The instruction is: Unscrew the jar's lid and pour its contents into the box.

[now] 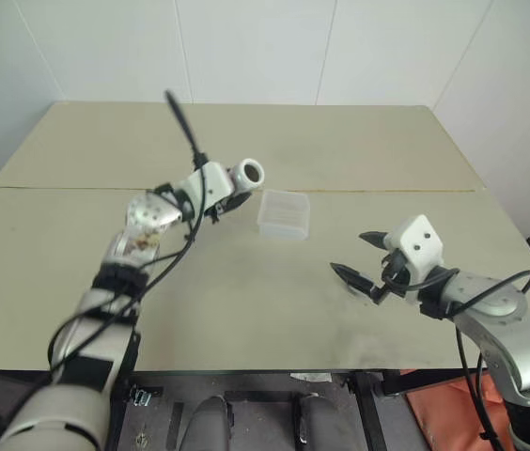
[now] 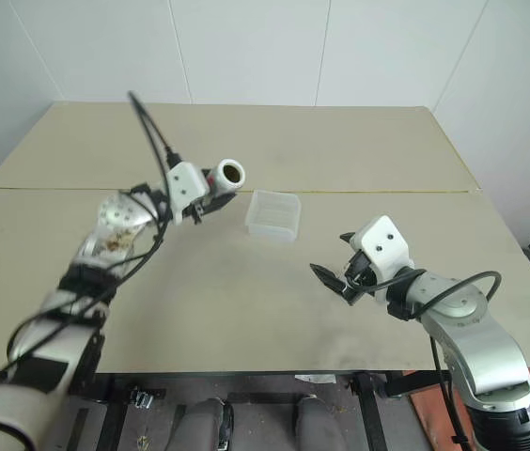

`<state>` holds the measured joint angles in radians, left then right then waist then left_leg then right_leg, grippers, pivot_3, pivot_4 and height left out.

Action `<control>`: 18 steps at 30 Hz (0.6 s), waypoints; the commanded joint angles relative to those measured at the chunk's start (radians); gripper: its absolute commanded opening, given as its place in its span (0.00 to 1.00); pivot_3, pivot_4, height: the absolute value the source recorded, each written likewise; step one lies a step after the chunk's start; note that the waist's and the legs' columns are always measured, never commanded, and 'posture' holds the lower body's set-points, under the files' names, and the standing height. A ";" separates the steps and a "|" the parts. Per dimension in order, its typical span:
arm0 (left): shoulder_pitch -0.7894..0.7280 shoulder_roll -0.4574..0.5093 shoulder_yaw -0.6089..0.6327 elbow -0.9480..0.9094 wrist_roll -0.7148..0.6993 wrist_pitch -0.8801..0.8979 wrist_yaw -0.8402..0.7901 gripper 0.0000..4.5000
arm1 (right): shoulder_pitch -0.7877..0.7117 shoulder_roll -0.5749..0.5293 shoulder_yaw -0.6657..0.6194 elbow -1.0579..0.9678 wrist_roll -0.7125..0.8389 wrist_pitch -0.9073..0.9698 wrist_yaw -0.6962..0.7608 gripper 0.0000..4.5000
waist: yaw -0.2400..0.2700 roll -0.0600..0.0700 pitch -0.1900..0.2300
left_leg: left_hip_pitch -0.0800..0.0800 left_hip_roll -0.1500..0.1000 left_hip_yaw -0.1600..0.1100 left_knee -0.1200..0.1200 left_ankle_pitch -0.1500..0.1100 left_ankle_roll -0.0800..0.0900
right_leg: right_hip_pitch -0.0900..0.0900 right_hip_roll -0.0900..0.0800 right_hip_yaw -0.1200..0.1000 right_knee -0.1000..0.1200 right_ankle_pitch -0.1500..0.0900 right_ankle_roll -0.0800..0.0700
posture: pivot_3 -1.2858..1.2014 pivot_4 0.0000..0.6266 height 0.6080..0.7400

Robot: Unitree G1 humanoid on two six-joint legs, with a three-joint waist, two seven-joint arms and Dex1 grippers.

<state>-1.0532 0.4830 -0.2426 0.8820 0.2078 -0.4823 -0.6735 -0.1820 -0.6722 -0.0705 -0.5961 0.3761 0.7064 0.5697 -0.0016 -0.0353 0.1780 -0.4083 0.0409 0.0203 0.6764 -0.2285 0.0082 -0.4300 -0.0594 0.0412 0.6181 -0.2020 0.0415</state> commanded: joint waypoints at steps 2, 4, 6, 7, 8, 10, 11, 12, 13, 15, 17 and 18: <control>-0.246 0.015 -0.238 0.252 0.372 -0.219 0.310 0.44 | 0.003 0.022 -0.010 -0.042 -0.009 -0.019 -0.034 0.99 | 0.004 0.000 0.000 | -0.002 0.000 0.000 -0.001 0.000 0.000 | 0.000 0.000 0.000 -0.005 0.002 0.002 | 0.52 0.24 1.00; -0.350 0.000 -0.395 0.326 0.571 -0.222 0.515 0.44 | 0.015 0.026 -0.011 -0.055 -0.011 -0.014 -0.046 0.99 | 0.009 0.000 0.000 | -0.006 -0.001 0.000 -0.001 -0.001 0.000 | -0.001 -0.001 0.000 -0.007 0.002 0.003 | 0.52 0.24 1.00; -0.424 -0.032 -0.524 0.388 0.721 -0.190 0.688 0.44 | 0.029 0.032 -0.015 -0.072 -0.010 -0.007 -0.062 0.99 | 0.014 0.000 0.000 | -0.010 -0.003 0.000 -0.001 -0.001 0.000 | -0.005 -0.002 0.001 -0.008 0.003 0.003 | 0.52 0.24 1.00; -0.450 -0.047 -0.581 0.411 0.784 -0.174 0.757 0.44 | 0.035 0.034 -0.017 -0.079 -0.010 -0.004 -0.070 0.99 | 0.015 0.000 0.000 | -0.012 -0.004 0.000 0.000 -0.001 0.000 | -0.007 -0.003 0.001 -0.008 0.004 0.003 | 0.52 0.24 1.00; -0.470 -0.067 -0.628 0.432 0.836 -0.149 0.826 0.44 | 0.044 0.037 -0.021 -0.087 -0.009 0.000 -0.077 0.99 | 0.017 0.000 0.000 | -0.016 -0.004 0.000 0.000 -0.001 0.000 | -0.010 -0.003 0.001 -0.008 0.005 0.002 | 0.52 0.24 1.00; -0.502 -0.107 -0.730 0.464 0.945 -0.099 0.970 0.44 | 0.061 0.039 -0.021 -0.102 -0.013 0.008 -0.093 0.99 | 0.017 -0.001 0.000 | -0.016 -0.005 0.000 0.000 -0.001 0.000 | -0.011 -0.003 0.001 -0.008 0.006 0.001 | 0.52 0.24 1.00; -0.512 -0.128 -0.768 0.477 0.985 -0.072 1.029 0.44 | 0.071 0.039 -0.021 -0.109 -0.016 0.013 -0.100 0.99 | 0.017 -0.001 0.001 | -0.017 -0.005 0.000 0.000 -0.001 0.000 | -0.011 -0.003 0.001 -0.008 0.006 0.001 | 0.52 0.24 1.00; -0.522 -0.148 -0.820 0.488 1.038 -0.044 1.094 0.44 | 0.080 0.036 -0.021 -0.117 -0.019 0.016 -0.106 0.99 | 0.018 -0.001 0.001 | -0.017 -0.005 0.000 0.000 -0.001 0.000 | -0.011 -0.003 0.001 -0.008 0.006 0.001 | 0.52 0.24 1.00; -0.529 -0.164 -0.868 0.498 1.087 -0.021 1.122 0.44 | 0.087 0.034 -0.022 -0.126 -0.020 0.021 -0.112 0.99 | 0.018 -0.002 0.001 | -0.018 -0.005 0.000 0.000 -0.001 0.000 | -0.012 -0.004 0.001 -0.008 0.006 0.001 | 0.52 0.24 1.00; -0.535 -0.185 -0.926 0.515 1.142 0.003 1.141 0.44 | 0.096 0.047 -0.048 -0.148 0.003 0.036 -0.126 0.99 | 0.017 -0.002 0.001 | -0.018 -0.005 0.000 0.000 -0.001 0.000 | -0.012 -0.004 0.001 -0.007 0.006 0.002 | 0.52 0.24 1.00; -0.541 -0.195 -0.943 0.526 1.155 0.005 1.131 0.44 | 0.099 0.054 -0.064 -0.163 0.019 0.052 -0.136 0.99 | 0.013 -0.002 0.001 | -0.017 -0.005 0.000 0.001 -0.001 0.000 | -0.012 -0.004 0.001 -0.007 0.005 0.003 | 0.52 0.24 1.00; -0.543 -0.199 -0.930 0.528 1.142 0.008 1.128 0.44 | 0.104 0.052 -0.067 -0.169 0.018 0.055 -0.137 0.99 | 0.012 -0.002 0.001 | -0.017 -0.005 0.000 0.001 -0.001 -0.001 | -0.013 -0.004 0.001 -0.007 0.005 0.003 | 0.52 0.24 1.00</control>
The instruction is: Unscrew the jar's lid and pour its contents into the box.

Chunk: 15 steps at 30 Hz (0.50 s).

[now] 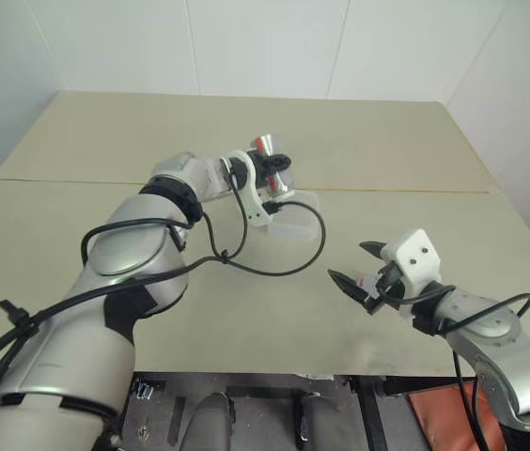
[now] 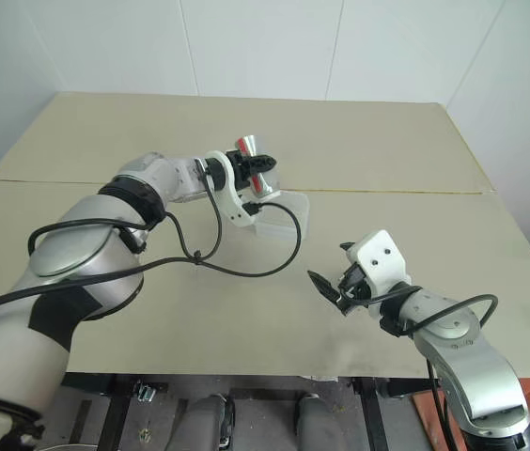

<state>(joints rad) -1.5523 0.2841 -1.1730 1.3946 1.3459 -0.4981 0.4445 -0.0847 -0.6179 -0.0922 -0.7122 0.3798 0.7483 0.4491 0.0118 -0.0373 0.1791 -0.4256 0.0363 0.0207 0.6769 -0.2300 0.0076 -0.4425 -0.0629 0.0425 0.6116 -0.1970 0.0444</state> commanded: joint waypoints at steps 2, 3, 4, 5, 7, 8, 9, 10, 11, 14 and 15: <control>-0.053 -0.006 0.008 0.020 -0.003 0.040 -0.007 0.44 | 0.028 -0.016 -0.048 -0.063 0.001 0.023 -0.020 0.99 | 0.000 0.000 0.000 | 0.000 0.000 0.000 0.000 0.000 0.000 | 0.000 0.000 0.000 0.001 0.000 0.000 | 0.52 0.24 1.00; -0.053 -0.007 0.024 0.021 -0.019 0.042 -0.017 0.44 | 0.035 -0.016 -0.054 -0.067 0.003 0.029 -0.022 0.99 | -0.001 0.000 0.000 | 0.000 0.000 0.000 0.000 0.000 0.000 | 0.000 0.000 0.000 0.001 0.000 0.000 | 0.52 0.24 1.00; -0.050 -0.006 0.043 0.023 -0.039 0.040 -0.038 0.44 | 0.041 -0.016 -0.056 -0.071 0.004 0.034 -0.023 0.99 | -0.001 0.000 0.000 | 0.000 0.000 0.000 0.000 0.000 0.000 | 0.000 0.000 0.000 0.002 0.000 0.000 | 0.52 0.24 1.00; -0.045 -0.004 0.060 0.023 -0.056 0.039 -0.054 0.44 | 0.045 -0.022 -0.053 -0.074 0.000 0.035 -0.022 0.99 | 0.000 0.000 0.000 | 0.000 0.000 0.000 0.001 0.000 0.000 | 0.000 0.000 0.000 0.002 0.000 0.000 | 0.52 0.24 1.00; -0.031 0.002 0.101 0.024 -0.095 0.031 -0.086 0.44 | 0.049 -0.026 -0.052 -0.075 0.000 0.037 -0.021 0.99 | 0.000 0.000 0.000 | 0.000 0.000 0.000 0.002 0.000 0.000 | 0.000 0.000 0.000 0.002 0.001 -0.001 | 0.52 0.24 1.00; -0.022 0.006 0.126 0.023 -0.120 0.030 -0.101 0.44 | 0.047 -0.029 -0.049 -0.072 -0.003 0.037 -0.020 0.99 | 0.000 0.000 0.000 | 0.000 0.000 0.000 0.002 0.000 0.000 | 0.000 0.000 0.000 0.002 0.001 0.000 | 0.52 0.24 1.00; -0.018 0.012 0.126 0.022 -0.118 0.032 -0.096 0.44 | 0.043 -0.030 -0.047 -0.068 -0.002 0.038 -0.019 0.99 | 0.000 0.000 0.000 | 0.000 0.000 0.000 0.002 0.000 0.000 | 0.000 0.000 0.001 0.002 0.001 -0.001 | 0.52 0.24 1.00; -0.009 0.019 0.151 0.021 -0.143 0.032 -0.109 0.44 | 0.037 -0.033 -0.043 -0.062 -0.002 0.037 -0.016 0.99 | 0.000 0.000 0.000 | 0.000 0.000 0.000 0.002 0.000 0.000 | 0.000 0.000 0.001 0.002 0.001 -0.001 | 0.52 0.24 1.00; 0.000 0.026 0.175 0.021 -0.166 0.033 -0.121 0.44 | 0.031 -0.034 -0.038 -0.056 -0.003 0.037 -0.014 0.99 | -0.001 0.000 0.000 | 0.000 0.000 0.000 0.002 0.000 0.000 | 0.000 0.000 0.001 0.002 0.001 -0.001 | 0.52 0.24 1.00; 0.036 0.040 0.324 0.020 -0.314 0.019 -0.238 0.44 | 0.014 -0.041 -0.026 -0.033 -0.007 0.031 -0.003 0.99 | -0.003 0.000 0.000 | 0.001 0.000 0.000 0.002 0.000 0.000 | 0.000 0.000 0.001 0.003 0.002 -0.002 | 0.52 0.24 1.00; 0.054 0.043 0.398 0.019 -0.389 0.011 -0.303 0.44 | 0.008 -0.043 -0.021 -0.025 -0.009 0.028 0.002 0.99 | -0.002 0.000 0.000 | 0.001 0.000 0.000 0.002 0.000 0.000 | 0.000 0.000 0.001 0.003 0.002 -0.002 | 0.52 0.24 1.00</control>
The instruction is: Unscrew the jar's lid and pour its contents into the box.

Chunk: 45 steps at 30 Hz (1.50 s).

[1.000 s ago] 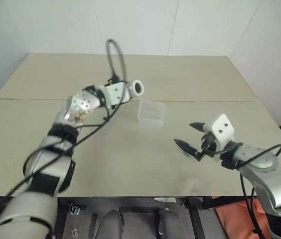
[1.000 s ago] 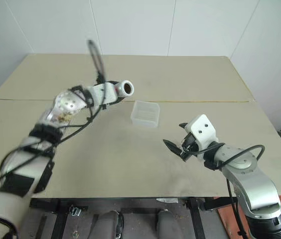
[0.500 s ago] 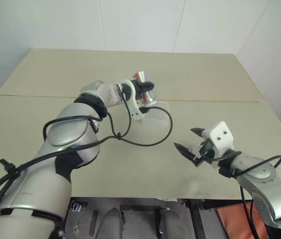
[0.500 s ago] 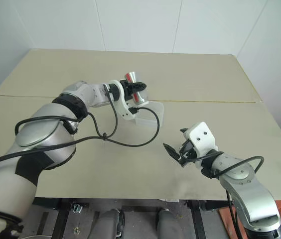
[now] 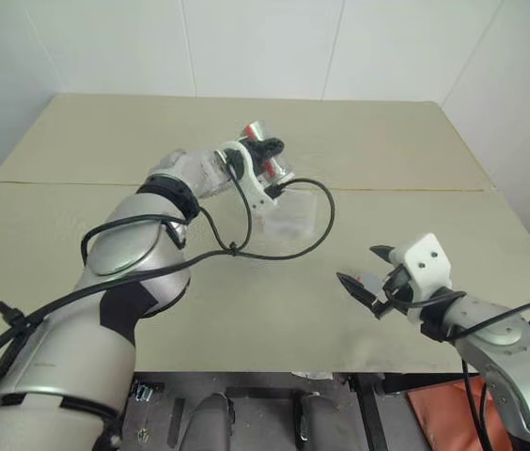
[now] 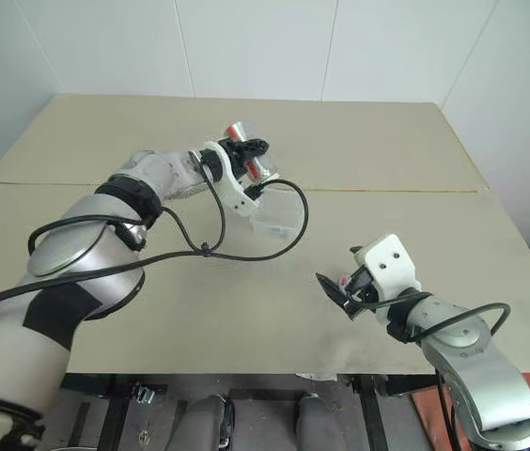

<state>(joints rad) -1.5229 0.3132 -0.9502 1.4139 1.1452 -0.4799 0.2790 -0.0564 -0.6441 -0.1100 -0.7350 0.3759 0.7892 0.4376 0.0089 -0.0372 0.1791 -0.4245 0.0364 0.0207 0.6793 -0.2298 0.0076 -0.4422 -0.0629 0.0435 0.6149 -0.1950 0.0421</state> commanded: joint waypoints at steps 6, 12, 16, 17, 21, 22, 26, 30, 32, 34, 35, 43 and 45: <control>0.162 0.003 0.660 -0.035 -0.678 0.019 -0.511 0.44 | -0.060 -0.019 0.024 0.043 -0.016 -0.028 0.027 0.99 | 0.001 0.000 0.000 | 0.000 0.000 0.000 0.002 0.000 0.000 | 0.001 0.000 0.000 0.002 0.001 -0.001 | 0.52 0.24 1.00; 0.297 -0.040 0.990 -0.124 -1.033 0.098 -0.732 0.44 | -0.081 -0.017 0.033 0.060 -0.013 -0.034 0.046 0.99 | 0.001 0.000 0.000 | 0.002 0.000 0.000 0.006 0.000 0.000 | 0.001 0.000 0.000 0.009 0.001 -0.001 | 0.52 0.24 1.00; 0.444 -0.090 1.094 -0.279 -1.192 0.154 -0.823 0.44 | -0.103 -0.020 0.046 0.082 -0.015 -0.037 0.061 0.99 | -0.001 0.001 0.000 | 0.004 0.000 -0.001 0.008 0.000 0.000 | 0.004 0.000 0.000 0.011 0.001 -0.002 | 0.52 0.24 1.00; 0.486 -0.100 1.103 -0.329 -1.215 0.173 -0.835 0.44 | -0.111 -0.018 0.050 0.089 -0.016 -0.038 0.065 0.99 | -0.001 0.001 0.000 | 0.005 0.000 -0.001 0.009 0.000 0.000 | 0.005 0.000 0.001 0.012 0.001 -0.002 | 0.52 0.24 1.00; 0.634 -0.141 1.112 -0.490 -1.257 0.204 -0.800 0.44 | -0.127 -0.018 0.070 0.113 -0.026 -0.054 0.076 0.99 | -0.007 0.001 0.000 | 0.006 0.000 -0.001 0.013 0.000 0.000 | 0.005 0.001 0.001 0.015 0.002 -0.002 | 0.52 0.24 1.00; 0.659 -0.146 1.107 -0.518 -1.255 0.204 -0.791 0.44 | -0.130 -0.018 0.072 0.117 -0.028 -0.056 0.079 0.99 | -0.008 0.001 0.000 | 0.005 0.001 -0.001 0.014 0.000 0.000 | 0.005 0.001 0.001 0.015 0.002 -0.002 | 0.52 0.24 1.00; 0.767 -0.169 1.094 -0.610 -1.263 0.176 -0.791 0.44 | -0.137 -0.020 0.085 0.121 -0.038 -0.059 0.086 0.99 | -0.011 0.001 -0.001 | 0.007 0.001 -0.002 0.015 0.001 0.000 | 0.007 0.001 0.001 0.015 0.003 -0.002 | 0.52 0.24 1.00; 0.830 -0.171 1.075 -0.636 -1.239 0.153 -0.760 0.44 | -0.130 -0.022 0.080 0.116 -0.045 -0.055 0.087 0.99 | -0.011 0.001 -0.001 | 0.011 0.001 -0.002 0.015 0.001 0.000 | 0.011 0.001 0.001 0.014 0.003 -0.002 | 0.52 0.24 1.00; 0.847 -0.174 1.068 -0.635 -1.237 0.154 -0.747 0.44 | -0.126 -0.024 0.077 0.113 -0.049 -0.054 0.087 0.99 | -0.012 0.001 -0.001 | 0.013 0.001 -0.002 0.015 0.001 0.000 | 0.013 0.001 0.001 0.014 0.003 -0.002 | 0.52 0.24 1.00; 0.864 -0.172 1.057 -0.626 -1.231 0.133 -0.749 0.44 | -0.122 -0.027 0.076 0.109 -0.053 -0.052 0.086 0.99 | -0.012 0.001 -0.001 | 0.017 0.001 -0.002 0.014 0.001 0.000 | 0.017 0.001 0.001 0.013 0.002 0.000 | 0.52 0.24 1.00; 0.869 -0.171 1.053 -0.623 -1.233 0.127 -0.751 0.44 | -0.119 -0.028 0.075 0.107 -0.054 -0.052 0.086 0.99 | -0.013 0.001 -0.001 | 0.018 0.001 -0.002 0.014 0.001 0.000 | 0.018 0.001 0.001 0.012 0.002 0.001 | 0.52 0.24 1.00; 0.911 -0.176 1.053 -0.703 -1.275 0.145 -0.768 0.91 | -0.113 -0.035 0.076 0.105 -0.066 -0.053 0.087 1.00 | -0.019 0.001 -0.001 | 0.018 0.001 -0.002 0.014 0.001 0.000 | 0.018 0.001 0.001 0.012 0.001 0.001 | 0.52 0.24 1.00; 0.945 -0.168 1.037 -0.777 -1.255 0.181 -0.748 0.99 | -0.116 -0.036 0.080 0.108 -0.070 -0.053 0.088 1.00 | -0.020 0.001 -0.001 | 0.018 0.001 -0.002 0.014 0.001 0.000 | 0.018 0.001 0.001 0.012 0.001 0.001 | 0.52 0.24 1.00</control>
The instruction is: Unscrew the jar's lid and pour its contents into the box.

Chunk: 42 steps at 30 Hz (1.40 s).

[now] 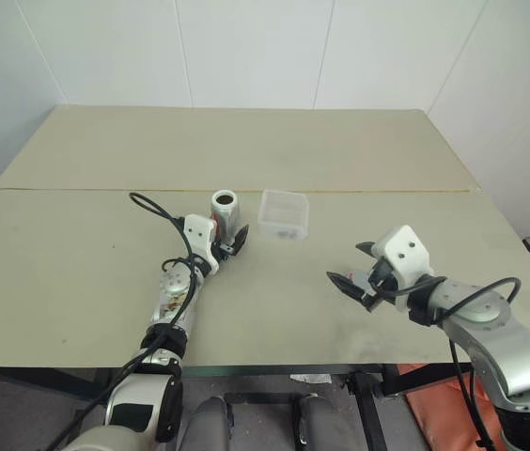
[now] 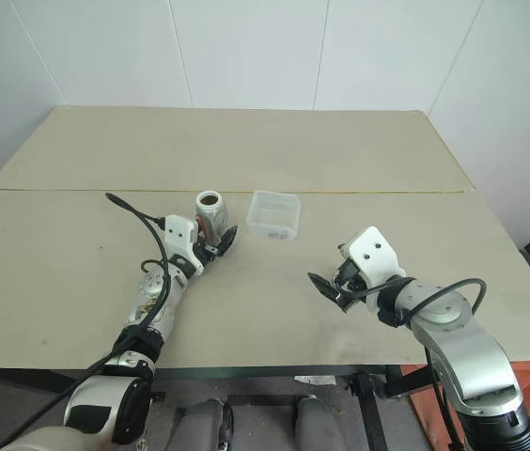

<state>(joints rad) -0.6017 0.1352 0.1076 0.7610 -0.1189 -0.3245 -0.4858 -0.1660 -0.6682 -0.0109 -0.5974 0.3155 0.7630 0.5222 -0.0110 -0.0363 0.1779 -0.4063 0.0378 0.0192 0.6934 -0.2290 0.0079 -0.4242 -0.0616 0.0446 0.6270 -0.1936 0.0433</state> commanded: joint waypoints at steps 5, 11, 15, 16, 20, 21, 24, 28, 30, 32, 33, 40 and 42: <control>0.152 0.043 -0.045 -0.382 0.012 0.146 0.040 0.99 | -0.011 -0.016 -0.009 -0.024 -0.017 -0.032 0.011 1.00 | -0.005 0.000 0.000 | 0.000 0.001 0.000 -0.001 0.000 0.000 | 0.000 0.000 0.000 0.000 0.000 0.000 | 0.52 0.24 1.00; 0.338 0.115 -0.039 -0.731 -0.005 0.369 0.056 0.99 | -0.028 -0.018 0.000 -0.002 -0.025 -0.045 0.037 1.00 | -0.004 0.000 0.000 | 0.001 0.003 0.001 -0.001 0.000 0.000 | 0.000 0.001 0.000 0.000 -0.001 0.002 | 0.52 0.24 1.00; 0.469 0.192 -0.016 -0.931 -0.018 0.466 0.038 0.99 | -0.039 -0.024 -0.005 0.018 -0.025 -0.057 0.057 1.00 | -0.005 0.000 0.000 | 0.001 0.004 0.002 -0.001 0.000 0.000 | -0.001 0.002 0.000 0.000 -0.002 0.001 | 0.52 0.24 1.00; 0.507 0.218 0.001 -0.984 -0.041 0.502 0.024 0.99 | -0.041 -0.030 -0.007 0.023 -0.026 -0.062 0.065 1.00 | -0.005 0.000 0.000 | 0.001 0.005 0.002 -0.001 0.000 0.000 | -0.001 0.002 0.000 0.000 -0.002 0.000 | 0.52 0.24 1.00; 0.646 0.348 0.088 -1.132 -0.174 0.552 -0.125 0.99 | -0.041 -0.067 -0.034 0.052 -0.019 -0.094 0.113 1.00 | -0.005 0.000 0.000 | 0.002 0.007 0.004 -0.003 0.000 0.000 | -0.002 0.002 0.000 0.000 -0.007 -0.007 | 0.52 0.24 1.00; 0.677 0.385 0.117 -1.154 -0.223 0.545 -0.188 0.99 | -0.038 -0.077 -0.049 0.060 -0.011 -0.106 0.131 1.00 | -0.006 0.001 0.000 | 0.002 0.007 0.004 -0.003 0.000 0.000 | -0.004 0.003 0.000 0.000 -0.007 -0.008 | 0.52 0.24 1.00; 0.760 0.540 0.296 -1.181 -0.460 0.563 -0.454 0.99 | 0.002 -0.135 -0.146 0.081 0.065 -0.205 0.284 1.00 | -0.002 0.000 0.000 | 0.001 0.008 0.006 -0.006 0.000 0.000 | -0.007 0.002 -0.001 0.000 -0.008 -0.010 | 0.52 0.24 1.00; 0.787 0.723 0.462 -1.164 -0.623 0.631 -0.653 0.99 | 0.063 -0.200 -0.287 0.131 0.178 -0.348 0.510 1.00 | 0.006 0.001 0.000 | 0.000 0.010 0.008 -0.010 0.000 0.000 | -0.011 0.003 -0.002 0.000 -0.010 -0.013 | 0.52 0.24 1.00; 0.767 0.789 0.537 -1.138 -0.703 0.680 -0.710 0.99 | 0.074 -0.238 -0.352 0.172 0.219 -0.384 0.599 1.00 | 0.005 0.001 0.000 | 0.001 0.009 0.009 -0.012 0.000 0.000 | -0.011 0.002 -0.001 -0.001 -0.011 -0.013 | 0.52 0.24 1.00; 0.760 0.821 0.575 -1.132 -0.743 0.711 -0.740 0.99 | 0.082 -0.259 -0.384 0.198 0.231 -0.415 0.644 1.00 | 0.002 0.001 0.000 | 0.001 0.010 0.010 -0.013 0.000 0.000 | -0.011 0.003 -0.001 -0.001 -0.011 -0.013 | 0.52 0.24 1.00; 0.764 0.831 0.589 -1.136 -0.759 0.729 -0.751 0.99 | 0.089 -0.268 -0.404 0.207 0.246 -0.419 0.665 1.00 | 0.000 0.001 0.000 | 0.001 0.010 0.010 -0.013 0.000 0.000 | -0.011 0.003 -0.001 -0.001 -0.011 -0.013 | 0.52 0.24 1.00; 0.814 0.821 0.633 -1.177 -0.808 0.810 -0.754 0.99 | 0.164 -0.290 -0.504 0.216 0.267 -0.450 0.726 1.00 | -0.005 0.001 0.000 | 0.002 0.011 0.011 -0.016 0.000 0.000 | -0.013 0.005 0.000 0.000 -0.012 -0.014 | 0.52 0.24 1.00; 0.822 0.814 0.628 -1.188 -0.803 0.817 -0.744 0.99 | 0.177 -0.288 -0.510 0.211 0.256 -0.460 0.718 1.00 | -0.004 0.001 0.000 | 0.002 0.011 0.011 -0.016 0.000 0.000 | -0.013 0.005 0.000 0.000 -0.012 -0.014 | 0.52 0.24 1.00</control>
<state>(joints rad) 0.2166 0.9510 0.7065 -0.3966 -0.9068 0.4865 -1.2358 0.0113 -0.9408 -0.4787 -0.3670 0.5717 0.3321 1.2424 -0.0145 -0.0356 0.1779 -0.4043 0.0491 0.0301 0.6776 -0.2292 0.0074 -0.4370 -0.0571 0.0443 0.6268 -0.2054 0.0294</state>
